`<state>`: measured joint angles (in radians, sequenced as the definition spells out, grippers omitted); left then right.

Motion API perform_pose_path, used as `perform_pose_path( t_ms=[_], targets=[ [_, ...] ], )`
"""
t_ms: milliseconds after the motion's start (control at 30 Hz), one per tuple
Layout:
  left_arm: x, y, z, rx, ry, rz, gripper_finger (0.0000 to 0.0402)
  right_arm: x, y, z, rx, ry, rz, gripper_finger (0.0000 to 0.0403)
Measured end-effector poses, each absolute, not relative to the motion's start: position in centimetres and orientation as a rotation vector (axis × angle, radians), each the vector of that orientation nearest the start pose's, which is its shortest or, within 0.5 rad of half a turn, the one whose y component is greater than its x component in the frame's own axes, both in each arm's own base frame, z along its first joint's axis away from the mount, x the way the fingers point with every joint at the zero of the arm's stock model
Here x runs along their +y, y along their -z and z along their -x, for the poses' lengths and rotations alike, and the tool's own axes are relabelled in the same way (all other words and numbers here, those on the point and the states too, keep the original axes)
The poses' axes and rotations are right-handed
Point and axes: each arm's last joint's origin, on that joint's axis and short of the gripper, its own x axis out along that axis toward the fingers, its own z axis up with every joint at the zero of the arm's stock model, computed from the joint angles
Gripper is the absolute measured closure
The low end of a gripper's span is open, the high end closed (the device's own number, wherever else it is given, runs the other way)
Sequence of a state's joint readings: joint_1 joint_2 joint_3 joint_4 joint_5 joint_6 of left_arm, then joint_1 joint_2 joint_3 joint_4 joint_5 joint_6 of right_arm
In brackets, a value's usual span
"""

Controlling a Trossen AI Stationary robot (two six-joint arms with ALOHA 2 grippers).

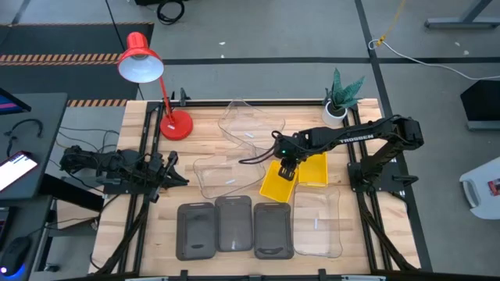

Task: Stack baskets by color
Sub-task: Stack the left yellow bin on the right stacked yellow bins

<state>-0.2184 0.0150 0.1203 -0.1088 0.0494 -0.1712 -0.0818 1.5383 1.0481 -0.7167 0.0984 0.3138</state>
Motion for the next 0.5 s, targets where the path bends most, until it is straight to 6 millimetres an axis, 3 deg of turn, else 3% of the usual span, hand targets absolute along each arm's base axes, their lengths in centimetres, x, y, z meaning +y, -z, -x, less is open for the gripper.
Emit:
perform_pose_path(
  t_ms=[300,500],
  targets=[
    [-2.1,-19.3,-8.8,0.026,0.267,0.17,0.0367,-2.7,-21.5,-29.2,1.144,0.335,-0.232,0.0271],
    [-2.1,-19.3,-8.8,0.026,0.266,0.17,0.0369,-3.0,-20.0,-28.9,1.123,0.31,-0.239,0.0271]
  ],
)
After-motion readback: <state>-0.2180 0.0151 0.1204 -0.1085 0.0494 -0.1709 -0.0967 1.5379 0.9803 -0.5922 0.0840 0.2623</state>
